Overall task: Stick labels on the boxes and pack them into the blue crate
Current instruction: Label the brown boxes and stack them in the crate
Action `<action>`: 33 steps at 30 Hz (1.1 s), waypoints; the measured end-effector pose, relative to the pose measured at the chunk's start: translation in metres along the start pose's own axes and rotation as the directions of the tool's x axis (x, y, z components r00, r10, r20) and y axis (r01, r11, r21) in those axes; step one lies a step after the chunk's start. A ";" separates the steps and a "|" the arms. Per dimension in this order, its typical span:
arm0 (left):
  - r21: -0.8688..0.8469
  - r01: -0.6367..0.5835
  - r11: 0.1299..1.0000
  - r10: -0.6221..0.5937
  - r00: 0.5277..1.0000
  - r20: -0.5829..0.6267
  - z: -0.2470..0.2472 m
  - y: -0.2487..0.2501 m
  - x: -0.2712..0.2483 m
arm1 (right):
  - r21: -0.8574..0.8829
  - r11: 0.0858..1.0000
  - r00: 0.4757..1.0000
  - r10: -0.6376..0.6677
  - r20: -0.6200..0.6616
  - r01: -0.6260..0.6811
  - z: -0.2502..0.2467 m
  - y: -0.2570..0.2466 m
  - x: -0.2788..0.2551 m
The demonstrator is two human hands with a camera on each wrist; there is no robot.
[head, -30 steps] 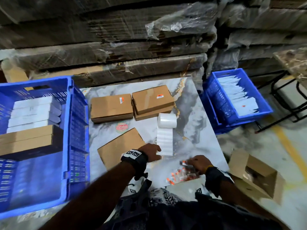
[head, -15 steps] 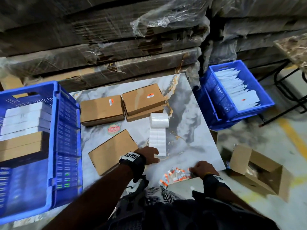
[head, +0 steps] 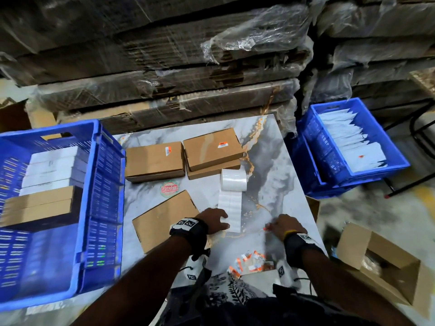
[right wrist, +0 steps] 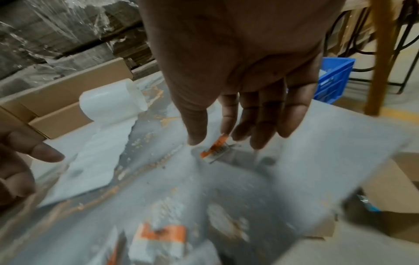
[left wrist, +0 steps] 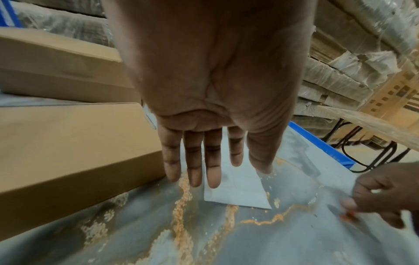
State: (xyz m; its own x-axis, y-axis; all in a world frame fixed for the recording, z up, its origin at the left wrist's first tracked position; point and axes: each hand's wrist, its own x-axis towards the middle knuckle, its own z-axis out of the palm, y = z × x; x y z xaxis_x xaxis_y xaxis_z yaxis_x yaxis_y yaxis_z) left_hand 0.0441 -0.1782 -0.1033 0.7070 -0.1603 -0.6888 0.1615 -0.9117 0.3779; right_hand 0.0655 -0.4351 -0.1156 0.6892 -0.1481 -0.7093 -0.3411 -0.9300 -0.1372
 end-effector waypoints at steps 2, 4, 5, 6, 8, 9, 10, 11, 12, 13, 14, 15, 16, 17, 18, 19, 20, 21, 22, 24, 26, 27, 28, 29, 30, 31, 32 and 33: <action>-0.025 0.009 1.000 -0.010 1.000 -0.014 -0.004 -0.001 0.001 | 0.028 0.999 0.997 -0.036 0.065 0.034 -0.003 -0.016 0.016; -0.037 0.019 0.999 -0.020 1.000 -0.023 -0.007 -0.002 0.002 | 0.081 0.996 0.989 -0.049 0.140 0.038 -0.005 -0.026 0.023; -0.043 0.020 0.999 -0.021 0.999 -0.026 -0.008 -0.002 0.002 | 0.119 0.992 0.984 -0.060 0.166 0.040 -0.008 -0.028 0.021; -0.049 0.019 0.999 -0.021 0.999 -0.026 -0.008 -0.003 0.002 | 0.159 0.987 0.980 -0.064 0.187 0.034 -0.011 -0.028 0.018; -0.058 0.020 0.998 -0.021 1.000 -0.014 -0.006 -0.004 0.003 | 0.201 0.980 0.969 -0.042 0.245 -0.008 -0.011 -0.018 0.016; -0.055 0.022 0.998 -0.022 1.000 -0.007 -0.005 -0.005 0.004 | 0.208 0.978 0.961 -0.037 0.276 -0.023 -0.011 -0.011 0.014; -0.049 0.024 0.998 -0.024 1.000 0.002 -0.002 -0.004 0.005 | 0.193 0.981 0.953 -0.026 0.300 -0.034 -0.009 -0.001 0.012; -0.040 0.023 0.999 -0.023 1.000 0.009 0.000 -0.004 0.005 | 0.196 0.980 0.949 -0.024 0.315 -0.040 -0.006 0.009 0.009; -0.028 0.019 0.999 -0.019 1.000 0.014 0.003 -0.003 0.007 | 0.176 0.983 0.948 -0.013 0.318 -0.046 -0.003 0.019 0.006; -0.018 0.012 1.000 -0.012 1.000 0.020 0.006 0.000 0.008 | 0.154 0.987 0.951 0.002 0.308 -0.051 0.002 0.031 0.004; -0.010 0.006 1.000 -0.006 1.000 0.025 0.008 0.002 0.009 | 0.118 0.992 0.955 0.012 0.295 -0.049 0.007 0.040 0.003; -0.008 -0.003 1.000 0.003 0.999 0.034 0.010 0.005 0.010 | 0.089 0.995 0.959 0.023 0.283 -0.050 0.012 0.050 0.001; -0.009 -0.009 1.000 0.010 0.999 0.044 0.012 0.007 0.010 | 0.056 0.997 0.959 0.027 0.282 -0.045 0.017 0.057 0.000; -0.010 -0.018 1.000 0.019 0.998 0.054 0.013 0.009 0.011 | 0.037 0.998 0.959 0.044 0.280 -0.056 0.023 0.064 0.000; -0.007 -0.025 1.000 0.025 0.998 0.064 0.015 0.012 0.013 | 0.049 0.996 0.958 0.057 0.279 -0.074 0.025 0.067 -0.003; -0.003 -0.029 1.000 0.029 0.997 0.074 0.015 0.014 0.014 | 0.060 0.995 0.959 0.064 0.275 -0.083 0.028 0.069 -0.005; 0.002 -0.030 1.000 0.030 0.996 0.086 0.016 0.017 0.015 | 0.059 0.994 0.962 0.072 0.262 -0.091 0.031 0.070 -0.006; 0.005 -0.030 1.000 0.029 0.995 0.094 0.016 0.018 0.015 | 0.054 0.995 0.968 0.069 0.242 -0.085 0.032 0.069 -0.006; 0.008 -0.030 1.000 0.029 0.994 0.103 0.016 0.020 0.015 | 0.038 0.996 0.972 0.071 0.223 -0.081 0.032 0.068 -0.009; 0.014 -0.029 0.999 0.028 0.994 0.106 0.017 0.021 0.016 | 0.037 0.995 0.976 0.079 0.204 -0.089 0.035 0.070 -0.007; 0.018 -0.028 0.999 0.026 0.995 0.096 0.017 0.021 0.016 | 0.032 0.996 0.978 0.081 0.194 -0.089 0.038 0.070 -0.008; 0.019 -0.025 1.000 0.023 0.995 0.093 0.017 0.020 0.016 | 0.030 0.996 0.979 0.078 0.188 -0.085 0.039 0.069 -0.008; 0.021 -0.021 1.000 0.019 0.996 0.093 0.018 0.019 0.016 | 0.021 0.996 0.981 0.081 0.179 -0.087 0.038 0.068 -0.011; 0.023 -0.018 1.000 0.016 0.995 0.097 0.018 0.018 0.016 | 0.005 0.996 0.984 0.085 0.159 -0.087 0.038 0.066 -0.014; 0.025 -0.014 1.000 0.011 0.995 0.102 0.018 0.017 0.016 | -0.018 0.995 0.986 0.097 0.136 -0.095 0.036 0.063 -0.019; 0.028 -0.011 1.000 0.008 0.994 0.105 0.018 0.016 0.016 | -0.041 0.994 0.988 0.104 0.113 -0.100 0.035 0.062 -0.021; 0.028 -0.009 1.000 0.006 0.995 0.104 0.018 0.015 0.016 | -0.062 0.992 0.988 0.117 0.100 -0.111 0.033 0.059 -0.024; 0.025 -0.009 1.000 0.006 0.995 0.099 0.017 0.015 0.016 | -0.075 0.992 0.990 0.113 0.090 -0.107 0.032 0.058 -0.025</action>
State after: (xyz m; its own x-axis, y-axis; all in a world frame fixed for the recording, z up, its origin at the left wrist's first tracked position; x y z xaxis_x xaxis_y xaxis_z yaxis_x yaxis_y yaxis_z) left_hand 0.0460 -0.2010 -0.1197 0.6360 -0.2029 -0.7445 0.1379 -0.9194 0.3684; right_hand 0.0078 -0.4747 -0.1283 0.5859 -0.2215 -0.7795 -0.3640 -0.9314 -0.0089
